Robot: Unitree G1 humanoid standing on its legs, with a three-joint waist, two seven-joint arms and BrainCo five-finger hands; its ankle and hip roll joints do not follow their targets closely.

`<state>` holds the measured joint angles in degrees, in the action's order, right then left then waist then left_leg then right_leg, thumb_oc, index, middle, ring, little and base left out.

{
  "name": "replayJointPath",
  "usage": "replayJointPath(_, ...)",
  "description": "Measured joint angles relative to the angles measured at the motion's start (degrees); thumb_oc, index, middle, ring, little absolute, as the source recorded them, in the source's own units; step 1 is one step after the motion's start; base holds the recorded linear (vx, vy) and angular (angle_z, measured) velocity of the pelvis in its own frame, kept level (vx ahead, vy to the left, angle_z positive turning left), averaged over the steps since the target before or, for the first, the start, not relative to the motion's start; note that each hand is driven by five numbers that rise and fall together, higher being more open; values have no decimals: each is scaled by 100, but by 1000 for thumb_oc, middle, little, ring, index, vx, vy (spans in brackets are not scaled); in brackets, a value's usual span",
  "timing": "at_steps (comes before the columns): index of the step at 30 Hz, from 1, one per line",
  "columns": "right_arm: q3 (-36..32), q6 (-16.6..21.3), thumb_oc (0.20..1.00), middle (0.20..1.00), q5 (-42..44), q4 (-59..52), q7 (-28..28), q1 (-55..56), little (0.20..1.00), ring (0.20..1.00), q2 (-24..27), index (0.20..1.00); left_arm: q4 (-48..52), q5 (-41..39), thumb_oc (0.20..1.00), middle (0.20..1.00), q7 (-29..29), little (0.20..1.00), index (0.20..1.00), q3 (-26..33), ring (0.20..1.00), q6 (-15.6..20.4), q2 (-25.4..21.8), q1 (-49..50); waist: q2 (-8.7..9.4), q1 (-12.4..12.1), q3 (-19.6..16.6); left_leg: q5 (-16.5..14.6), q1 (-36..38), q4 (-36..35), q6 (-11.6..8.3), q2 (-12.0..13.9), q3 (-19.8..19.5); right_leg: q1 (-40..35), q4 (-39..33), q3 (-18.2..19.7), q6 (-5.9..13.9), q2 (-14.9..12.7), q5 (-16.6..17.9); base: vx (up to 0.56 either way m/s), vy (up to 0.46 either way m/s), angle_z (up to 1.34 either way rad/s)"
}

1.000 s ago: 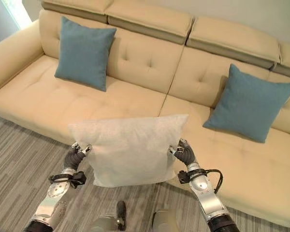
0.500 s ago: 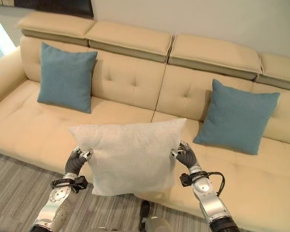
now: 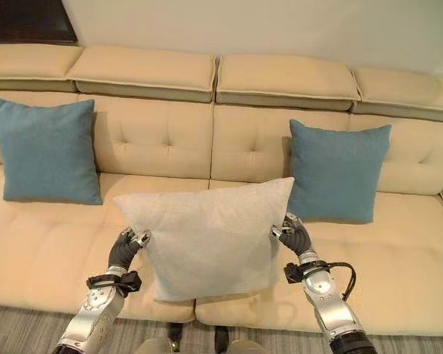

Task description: Pick up all the scattered cushions and arrange them neatly on the sofa.

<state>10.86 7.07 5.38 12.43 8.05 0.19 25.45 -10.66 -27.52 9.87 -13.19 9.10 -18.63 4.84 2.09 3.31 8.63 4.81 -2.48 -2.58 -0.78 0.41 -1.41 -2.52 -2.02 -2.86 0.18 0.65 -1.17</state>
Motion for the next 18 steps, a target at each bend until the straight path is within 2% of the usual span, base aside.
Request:
replayJointPath(2,18,0,200,200,-7,-11,-5,-67,200,200,-27,200,41,1,200,200,4,200,200,86,200,4,-79,-23,-71,-120,32,8,178,-195,96,-93,249,67,125,168,139,-131,-112,31,81,-42)
replayJointPath(5,91,-9,200,200,-19,-13,-12,-127,200,200,-30,200,118,6,200,200,21,200,200,218,200,12,-213,-82,-85,-156,39,-12,178,-252,129,-197,411,191,190,247,205,-257,-137,26,108,-40)
replayJointPath(6,233,-47,200,200,-63,-3,-15,-380,200,200,-36,200,134,14,200,200,142,200,200,326,200,22,-326,-128,-94,-332,47,-59,177,-254,197,-190,785,391,298,368,333,-320,-156,26,39,-100)
replayJointPath(9,334,-58,200,200,-79,51,40,-709,200,200,-18,200,134,135,200,200,294,200,200,425,200,20,-476,-441,-90,-339,59,-85,166,-255,223,-203,983,408,107,367,459,-378,-24,-10,20,-53)
replayJointPath(14,377,-106,200,200,-92,396,322,-1507,200,200,51,200,96,236,200,200,559,200,200,319,200,21,-473,-1243,-96,-285,78,-109,9,-258,187,-164,1014,436,-150,352,406,-343,182,-24,-15,-7)
replayJointPath(18,633,-131,200,200,138,1149,675,-2782,200,200,191,200,-404,236,200,200,962,200,200,-53,200,37,-659,-2570,-125,-251,146,37,-594,-115,221,-92,1012,996,-166,346,325,-270,398,-190,-52,-3)
